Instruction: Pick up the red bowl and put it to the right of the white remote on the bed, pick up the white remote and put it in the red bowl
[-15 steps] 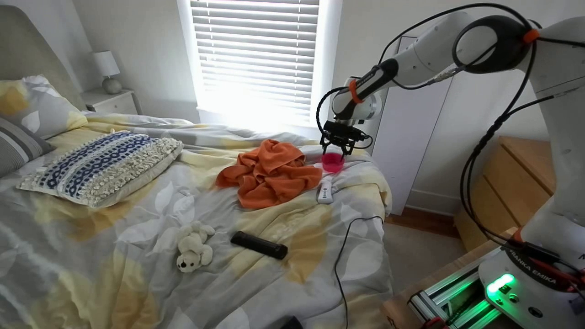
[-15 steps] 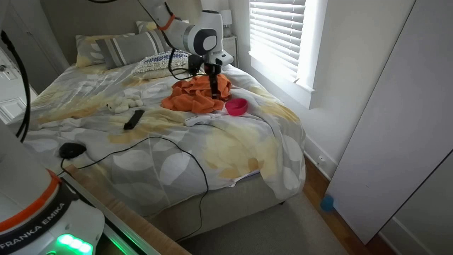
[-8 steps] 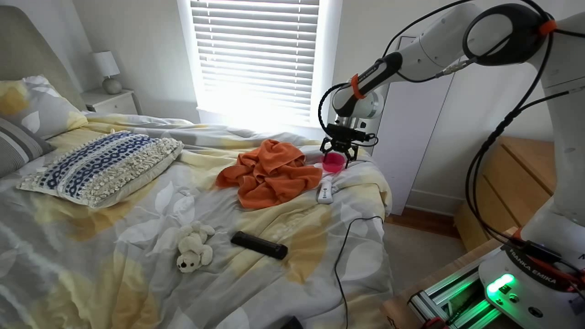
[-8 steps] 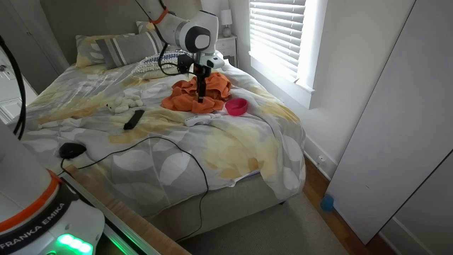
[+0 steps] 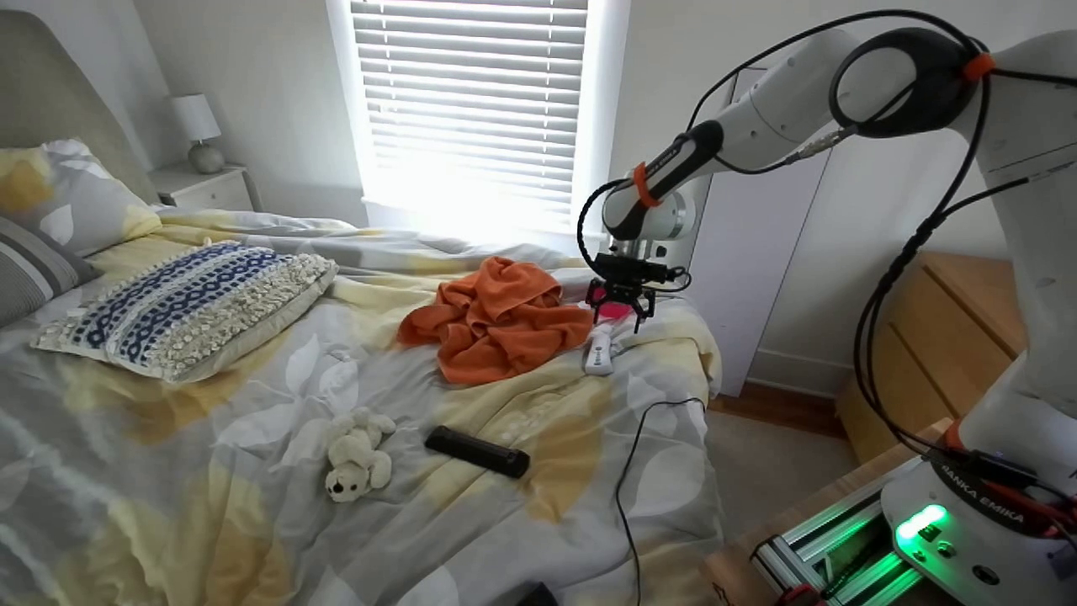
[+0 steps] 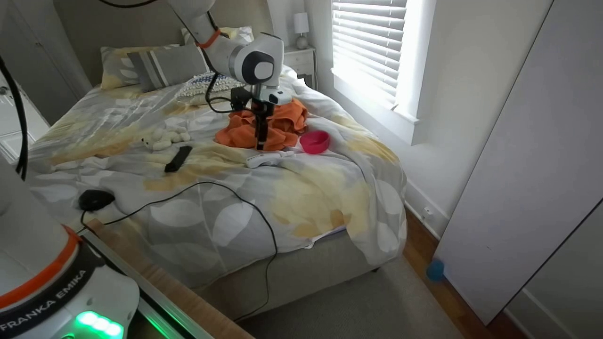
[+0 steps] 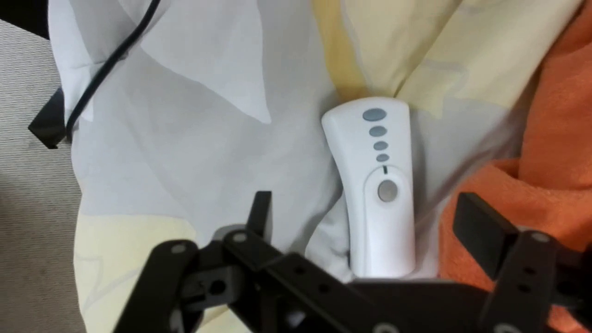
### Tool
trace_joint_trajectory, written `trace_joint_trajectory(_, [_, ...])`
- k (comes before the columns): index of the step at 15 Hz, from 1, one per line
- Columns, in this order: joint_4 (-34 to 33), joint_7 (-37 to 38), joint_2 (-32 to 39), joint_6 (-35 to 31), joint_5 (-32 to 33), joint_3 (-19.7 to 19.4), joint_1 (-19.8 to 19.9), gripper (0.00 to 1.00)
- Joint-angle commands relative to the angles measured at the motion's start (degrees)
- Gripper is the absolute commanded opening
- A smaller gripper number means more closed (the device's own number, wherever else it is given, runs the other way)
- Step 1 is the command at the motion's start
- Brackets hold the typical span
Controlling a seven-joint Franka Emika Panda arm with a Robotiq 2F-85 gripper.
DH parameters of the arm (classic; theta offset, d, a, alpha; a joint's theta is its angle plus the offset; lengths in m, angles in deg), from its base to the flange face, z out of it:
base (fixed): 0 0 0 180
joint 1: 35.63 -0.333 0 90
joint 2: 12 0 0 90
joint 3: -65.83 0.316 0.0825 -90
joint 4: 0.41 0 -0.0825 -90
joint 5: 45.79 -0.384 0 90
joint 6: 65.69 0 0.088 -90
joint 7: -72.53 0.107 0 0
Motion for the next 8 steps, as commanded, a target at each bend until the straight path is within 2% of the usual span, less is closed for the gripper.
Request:
trace_joint_trajectory(1, [-0.8,2.1,3.5,-0.3,1.0,-1.8,-3.6,1.0])
trace_joint_trajectory(8, [-2.6,8.7,7.8,-6.7,7.1,-5.6,-11.1,1.0])
